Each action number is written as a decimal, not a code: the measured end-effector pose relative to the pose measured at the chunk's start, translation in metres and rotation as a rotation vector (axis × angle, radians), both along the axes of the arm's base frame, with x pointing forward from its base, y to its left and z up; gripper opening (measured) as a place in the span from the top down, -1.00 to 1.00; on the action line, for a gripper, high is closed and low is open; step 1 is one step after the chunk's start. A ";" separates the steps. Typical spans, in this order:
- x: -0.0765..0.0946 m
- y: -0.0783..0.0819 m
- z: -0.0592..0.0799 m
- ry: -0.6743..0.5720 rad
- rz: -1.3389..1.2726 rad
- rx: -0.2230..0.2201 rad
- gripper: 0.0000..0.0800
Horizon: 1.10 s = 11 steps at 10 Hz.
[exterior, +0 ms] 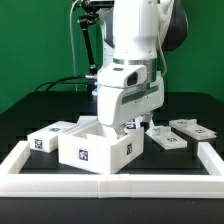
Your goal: Assemble cabinet
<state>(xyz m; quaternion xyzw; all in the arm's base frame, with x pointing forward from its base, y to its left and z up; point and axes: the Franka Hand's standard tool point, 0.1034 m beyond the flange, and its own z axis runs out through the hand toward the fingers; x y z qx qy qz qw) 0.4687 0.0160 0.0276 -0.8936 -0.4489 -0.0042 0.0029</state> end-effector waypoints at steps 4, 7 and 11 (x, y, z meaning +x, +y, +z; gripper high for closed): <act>0.000 0.000 0.000 0.000 0.000 0.000 0.36; 0.000 0.000 0.000 0.000 0.000 0.000 0.91; 0.000 -0.001 0.000 0.000 0.000 0.000 0.91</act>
Offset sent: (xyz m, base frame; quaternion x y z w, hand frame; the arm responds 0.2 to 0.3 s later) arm 0.0000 0.0000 0.0000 0.0000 0.0000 0.0000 1.0000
